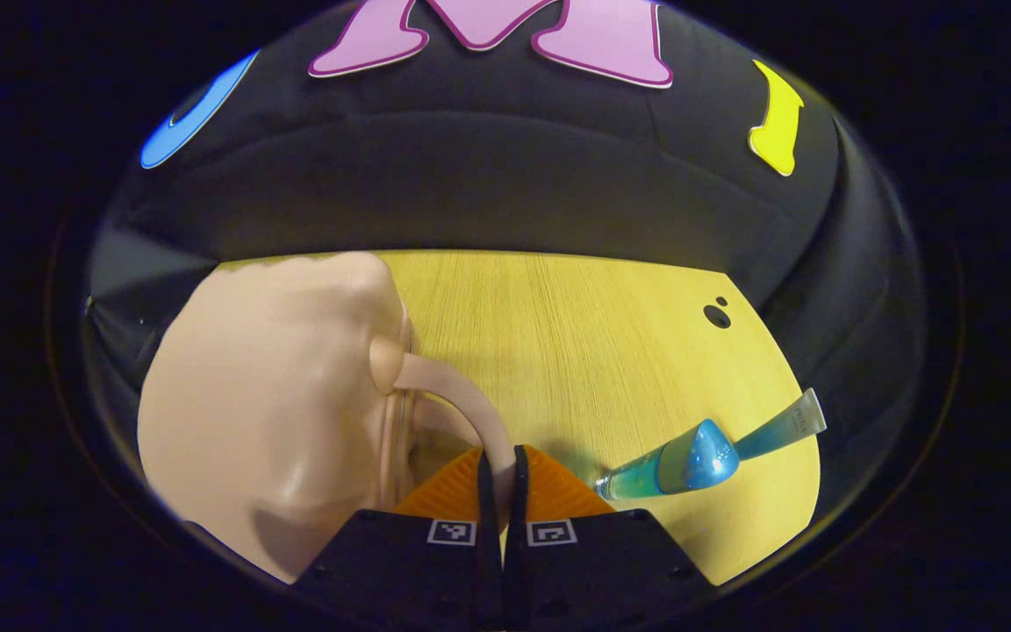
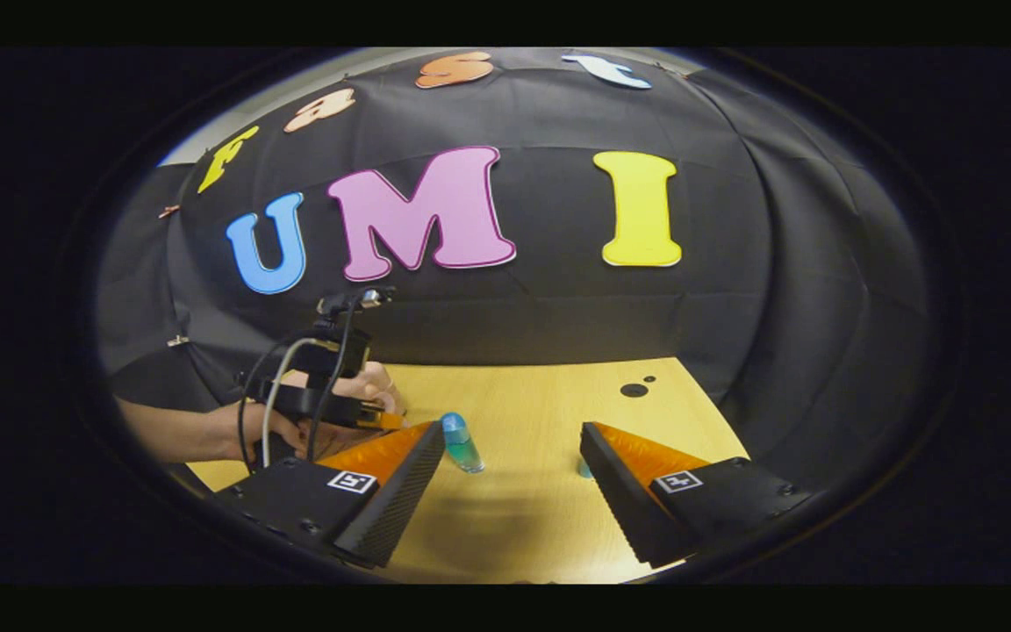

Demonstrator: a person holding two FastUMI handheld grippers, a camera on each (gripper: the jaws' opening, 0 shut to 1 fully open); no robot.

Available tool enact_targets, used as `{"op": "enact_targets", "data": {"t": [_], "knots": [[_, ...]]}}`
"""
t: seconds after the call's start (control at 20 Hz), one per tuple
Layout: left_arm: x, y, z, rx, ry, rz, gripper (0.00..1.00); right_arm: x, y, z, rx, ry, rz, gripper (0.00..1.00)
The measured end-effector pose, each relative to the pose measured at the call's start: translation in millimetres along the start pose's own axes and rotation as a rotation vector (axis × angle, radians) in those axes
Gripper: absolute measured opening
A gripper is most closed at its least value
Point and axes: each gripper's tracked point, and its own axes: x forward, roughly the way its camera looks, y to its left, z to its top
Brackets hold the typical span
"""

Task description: First open the suitcase, pack the skin care products into it, and then close the suitcase.

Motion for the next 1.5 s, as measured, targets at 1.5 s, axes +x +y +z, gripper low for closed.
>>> {"op": "enact_targets", "data": {"t": [1.5], "knots": [[-88.5,558.5,23.1,0.079,-0.071,0.516,0.07,-15.5,85.8,-41.2,-0.096,0.070,-0.073,0.98]]}}
